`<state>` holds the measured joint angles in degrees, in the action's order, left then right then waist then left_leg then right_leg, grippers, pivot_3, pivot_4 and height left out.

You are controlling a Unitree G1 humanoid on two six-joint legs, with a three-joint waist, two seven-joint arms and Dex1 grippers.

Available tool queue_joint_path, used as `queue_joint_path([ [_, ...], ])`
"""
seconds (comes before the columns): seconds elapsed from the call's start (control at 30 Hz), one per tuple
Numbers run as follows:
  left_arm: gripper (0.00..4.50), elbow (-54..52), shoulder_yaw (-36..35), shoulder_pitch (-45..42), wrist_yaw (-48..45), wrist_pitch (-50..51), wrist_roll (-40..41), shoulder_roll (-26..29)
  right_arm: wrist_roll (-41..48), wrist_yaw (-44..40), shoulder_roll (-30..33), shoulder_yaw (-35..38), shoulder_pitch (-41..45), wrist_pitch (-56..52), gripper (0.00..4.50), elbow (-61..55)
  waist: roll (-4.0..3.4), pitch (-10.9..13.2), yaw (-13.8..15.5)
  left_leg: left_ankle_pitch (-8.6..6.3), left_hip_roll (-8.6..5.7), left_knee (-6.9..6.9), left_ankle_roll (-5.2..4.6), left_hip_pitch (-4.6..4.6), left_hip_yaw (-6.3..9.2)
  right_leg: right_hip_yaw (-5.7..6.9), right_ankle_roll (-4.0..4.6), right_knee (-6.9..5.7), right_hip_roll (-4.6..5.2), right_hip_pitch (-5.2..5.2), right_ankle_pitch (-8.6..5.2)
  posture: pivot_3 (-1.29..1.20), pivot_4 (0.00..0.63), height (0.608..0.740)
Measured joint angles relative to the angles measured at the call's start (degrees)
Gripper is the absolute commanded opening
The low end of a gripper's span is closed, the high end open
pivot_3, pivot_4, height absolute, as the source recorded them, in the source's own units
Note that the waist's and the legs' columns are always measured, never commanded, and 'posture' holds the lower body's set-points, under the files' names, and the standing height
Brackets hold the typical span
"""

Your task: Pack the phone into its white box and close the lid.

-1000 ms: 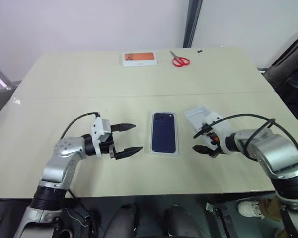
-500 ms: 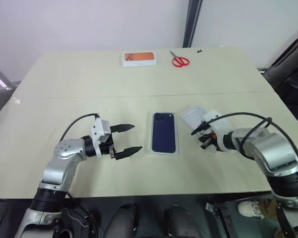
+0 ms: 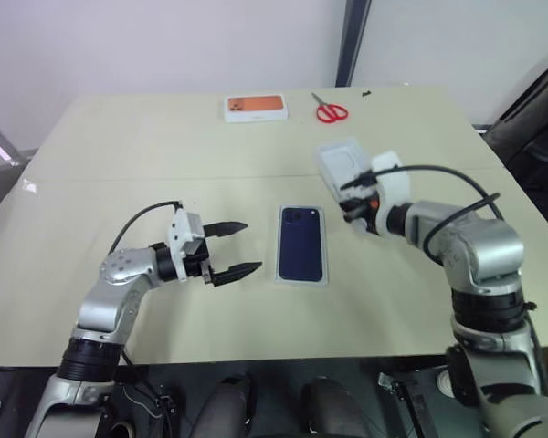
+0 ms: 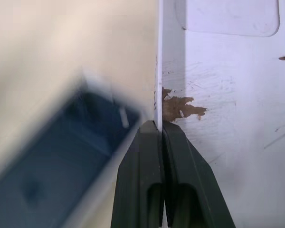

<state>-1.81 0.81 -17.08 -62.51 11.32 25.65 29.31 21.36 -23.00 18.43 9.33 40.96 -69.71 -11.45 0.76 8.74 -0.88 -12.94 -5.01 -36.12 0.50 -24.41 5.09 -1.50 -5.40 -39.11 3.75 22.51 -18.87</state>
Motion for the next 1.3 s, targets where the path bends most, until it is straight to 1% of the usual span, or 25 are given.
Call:
queue_joint_path([
  [0.07,4.5,0.1,-0.2,-0.8,0.6,0.9,0.1,0.0,2.8,0.4,-4.4,2.3,1.0,0.0,0.07,0.4,0.0,0.0,0.0,0.0,0.0,0.0,0.0,0.0,0.01,0.0,0.0,-0.02,0.0,0.01,0.0,0.0,0.15,0.734],
  [0.17,4.5,0.1,-1.2,-1.6,1.4,2.3,0.8,0.2,9.1,2.6,-13.4,8.9,2.4,-2.4,0.07,2.2,-0.01,0.0,-0.1,0.01,-0.01,0.01,0.01,0.0,0.0,-0.01,0.0,-0.05,0.0,0.03,0.0,0.0,0.15,0.734],
  [0.2,4.5,0.1,-1.8,-1.6,1.7,2.9,1.2,0.6,11.4,3.5,-16.4,12.1,3.0,-3.7,0.07,3.2,-0.01,0.0,-0.1,0.01,0.0,0.01,0.02,0.0,0.0,0.0,0.0,-0.07,0.0,0.04,0.0,0.0,0.15,0.734],
  [0.3,4.5,0.1,-3.8,-1.8,2.7,4.0,2.0,1.7,17.4,6.7,-21.9,19.2,4.1,-6.4,0.07,5.6,-0.05,0.0,-0.1,0.02,-0.02,0.02,0.03,0.0,0.0,0.0,0.0,-0.09,0.0,0.06,0.0,0.0,0.15,0.734],
  [0.43,4.5,0.0,-5.2,-1.8,3.6,5.3,2.6,2.3,23.9,11.3,-26.0,26.4,5.4,-11.8,0.07,7.4,-0.08,0.0,-0.2,0.02,-0.01,0.05,0.04,0.0,0.0,0.0,0.0,-0.1,0.01,0.07,0.0,0.0,0.15,0.734],
  [0.47,4.5,-0.4,-5.5,-1.7,3.9,5.7,2.8,2.3,25.6,13.0,-26.1,27.9,5.4,-14.6,0.07,8.2,-0.1,0.0,-0.2,0.03,-0.02,0.07,0.05,0.0,0.0,-0.02,0.0,-0.11,0.01,0.09,0.0,0.0,0.15,0.734],
  [0.6,4.5,-0.8,-6.8,-1.2,4.4,6.0,3.7,2.7,29.5,17.7,-26.2,32.9,5.3,-20.2,0.07,8.4,-0.12,0.0,-0.3,0.03,-0.02,0.08,0.04,0.0,-0.02,-0.04,0.0,-0.11,0.01,0.11,0.0,0.0,0.15,0.734],
  [0.7,4.5,-1.1,-7.2,-1.2,5.3,6.4,4.0,2.7,34.8,21.7,-26.3,33.7,5.0,-22.4,0.07,8.8,-0.14,0.0,-0.4,0.03,-0.01,0.11,0.04,0.0,-0.03,-0.05,0.0,-0.13,0.01,0.14,0.0,0.0,0.15,0.734],
  [0.97,4.5,-2.0,-7.3,-0.8,6.9,7.4,5.2,2.0,47.8,33.3,-26.4,34.1,4.3,-22.4,0.07,9.4,-0.15,0.1,-0.6,0.03,0.0,0.11,0.03,-0.01,-0.05,-0.07,0.0,-0.13,0.01,0.14,0.0,0.0,0.15,0.734],
  [1.07,4.5,-3.0,-7.3,-0.3,7.4,8.3,5.8,2.0,52.0,36.1,-26.2,30.2,0.6,-22.2,0.07,8.9,-0.14,0.1,-0.7,0.03,0.0,0.11,0.02,-0.01,-0.06,-0.07,0.0,-0.13,0.01,0.14,0.0,0.0,0.15,0.734],
  [1.13,4.5,-3.1,-7.3,-0.3,7.5,8.5,6.1,2.0,53.2,37.2,-26.1,28.4,-1.5,-21.3,0.07,8.9,-0.15,0.1,-0.8,0.03,0.0,0.1,0.02,-0.01,-0.06,-0.07,0.0,-0.13,0.01,0.13,0.0,0.0,0.15,0.734],
  [1.3,4.5,-3.0,-7.2,-0.3,7.7,9.7,6.3,2.1,59.1,40.0,-26.0,24.1,-2.4,-16.0,0.07,9.5,-0.15,0.1,-1.7,0.03,0.02,0.15,0.02,0.0,-0.06,-0.06,0.0,-0.14,-0.01,0.15,0.0,0.0,0.15,0.734],
])
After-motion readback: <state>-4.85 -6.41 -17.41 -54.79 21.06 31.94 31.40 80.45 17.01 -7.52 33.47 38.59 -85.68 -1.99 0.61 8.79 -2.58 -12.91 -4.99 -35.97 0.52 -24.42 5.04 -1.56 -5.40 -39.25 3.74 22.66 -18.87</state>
